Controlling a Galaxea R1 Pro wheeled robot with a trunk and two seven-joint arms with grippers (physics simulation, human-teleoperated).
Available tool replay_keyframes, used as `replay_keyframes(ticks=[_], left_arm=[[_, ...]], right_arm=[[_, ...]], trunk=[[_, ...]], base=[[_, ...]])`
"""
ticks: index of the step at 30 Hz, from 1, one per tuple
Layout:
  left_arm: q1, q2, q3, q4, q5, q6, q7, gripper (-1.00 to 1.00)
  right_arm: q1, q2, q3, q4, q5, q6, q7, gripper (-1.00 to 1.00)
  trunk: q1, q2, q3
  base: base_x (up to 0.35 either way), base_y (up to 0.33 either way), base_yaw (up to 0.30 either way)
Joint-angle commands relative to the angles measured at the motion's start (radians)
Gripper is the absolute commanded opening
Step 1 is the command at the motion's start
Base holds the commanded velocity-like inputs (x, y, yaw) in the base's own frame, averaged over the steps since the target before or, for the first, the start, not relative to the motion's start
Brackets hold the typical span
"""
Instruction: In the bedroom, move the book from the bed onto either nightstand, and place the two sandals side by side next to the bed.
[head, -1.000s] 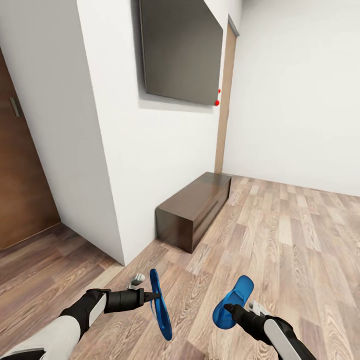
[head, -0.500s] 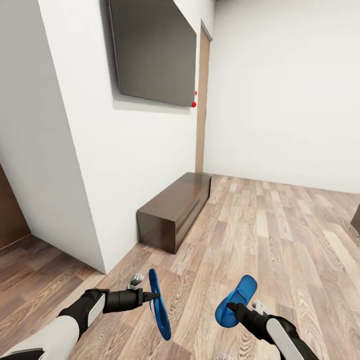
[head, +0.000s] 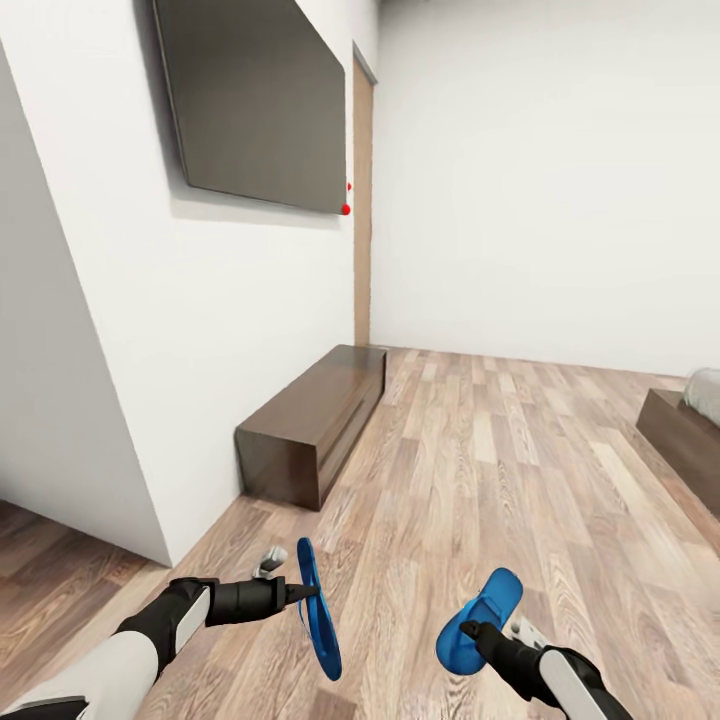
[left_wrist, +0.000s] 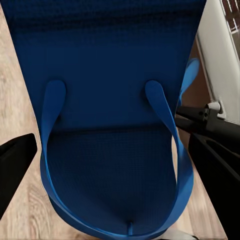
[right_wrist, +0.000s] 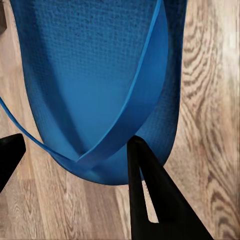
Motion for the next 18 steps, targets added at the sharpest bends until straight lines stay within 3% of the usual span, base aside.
replay_keyframes(ticks=[1, 18], left_arm=[[0.000, 0.000, 0.004, 0.000, 0.002, 0.010, -0.003, -1.00], [0.000, -0.004, 0.003, 0.001, 0.002, 0.010, -0.001, -1.00]], right_arm=[[-0.001, -0.001, 0.002, -0.001, -0.012, 0.000, -0.008, -1.00], [-0.001, -0.001, -0.006, 0.002, -0.012, 0.001, 0.017, -1.00]], trunk=[[0.000, 0.000, -0.001], [0.000, 0.000, 0.003]], base=[[0.000, 0.000, -0.275], [0.000, 0.000, -0.275]])
